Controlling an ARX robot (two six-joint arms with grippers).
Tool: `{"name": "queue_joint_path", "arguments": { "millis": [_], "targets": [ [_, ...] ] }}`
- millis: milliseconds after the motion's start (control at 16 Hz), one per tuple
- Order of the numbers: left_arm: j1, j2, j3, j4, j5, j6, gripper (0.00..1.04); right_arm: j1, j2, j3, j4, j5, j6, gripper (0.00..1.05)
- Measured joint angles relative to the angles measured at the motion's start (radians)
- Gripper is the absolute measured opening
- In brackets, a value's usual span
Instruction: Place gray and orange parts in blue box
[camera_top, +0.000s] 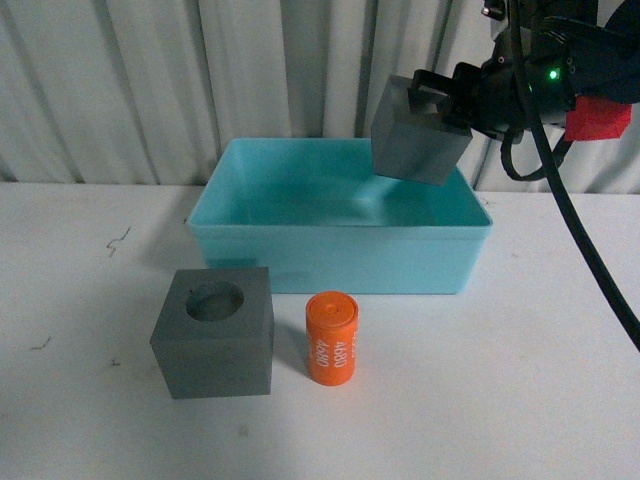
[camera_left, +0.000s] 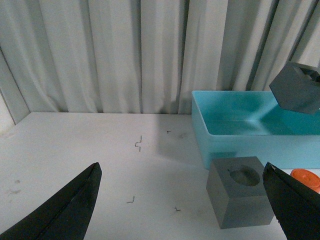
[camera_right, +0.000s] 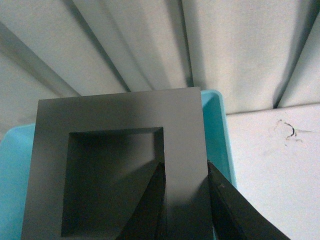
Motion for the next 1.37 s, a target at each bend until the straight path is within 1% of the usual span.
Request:
{"name": "queue_joint_path", "arguments": {
  "millis": [187, 623, 685, 748, 935, 1059, 1122, 1184, 1246, 1309, 1371],
  "targets": [
    [0.000, 0.000, 0.000, 0.000, 0.000, 0.000, 0.98, 0.000, 0.024, -0.013, -0.002, 0.008, 0.031, 0.18],
    [0.000, 0.000, 0.000, 0.000, 0.000, 0.000, 0.98, 0.000, 0.033, -0.040, 0.000, 0.028, 0.051, 0.18],
    [0.000, 0.000, 0.000, 0.000, 0.000, 0.000, 0.98, 0.000, 0.033, -0.043, 0.000, 0.029, 0.053, 0.22],
    [0.000, 0.000, 0.000, 0.000, 0.000, 0.000, 0.98, -0.001, 0.033, -0.049, 0.025, 0.027, 0.059, 0.36],
    [0.000, 0.000, 0.000, 0.000, 0.000, 0.000, 0.98, -0.005, 0.015, -0.098, 0.076, 0.035, 0.063, 0.68],
    [0.000, 0.000, 0.000, 0.000, 0.000, 0.000, 0.98, -0.008, -0.070, -0.228, 0.151, 0.055, 0.031, 0.94],
    [0.000, 0.000, 0.000, 0.000, 0.000, 0.000, 0.98, -0.013, -0.151, -0.316, 0.193, 0.072, -0.002, 1.00],
    [0.000, 0.000, 0.000, 0.000, 0.000, 0.000, 0.98, -0.016, -0.238, -0.402, 0.235, 0.095, -0.037, 0.97],
    [0.000, 0.000, 0.000, 0.000, 0.000, 0.000, 0.98, -0.024, -0.388, -0.540, 0.295, 0.133, -0.080, 0.98],
    [0.000, 0.000, 0.000, 0.000, 0.000, 0.000, 0.98, -0.037, -0.531, -0.673, 0.323, 0.157, -0.091, 0.98],
    [0.000, 0.000, 0.000, 0.000, 0.000, 0.000, 0.98, -0.051, -0.658, -0.790, 0.304, 0.193, -0.099, 0.98]
  ]
}}
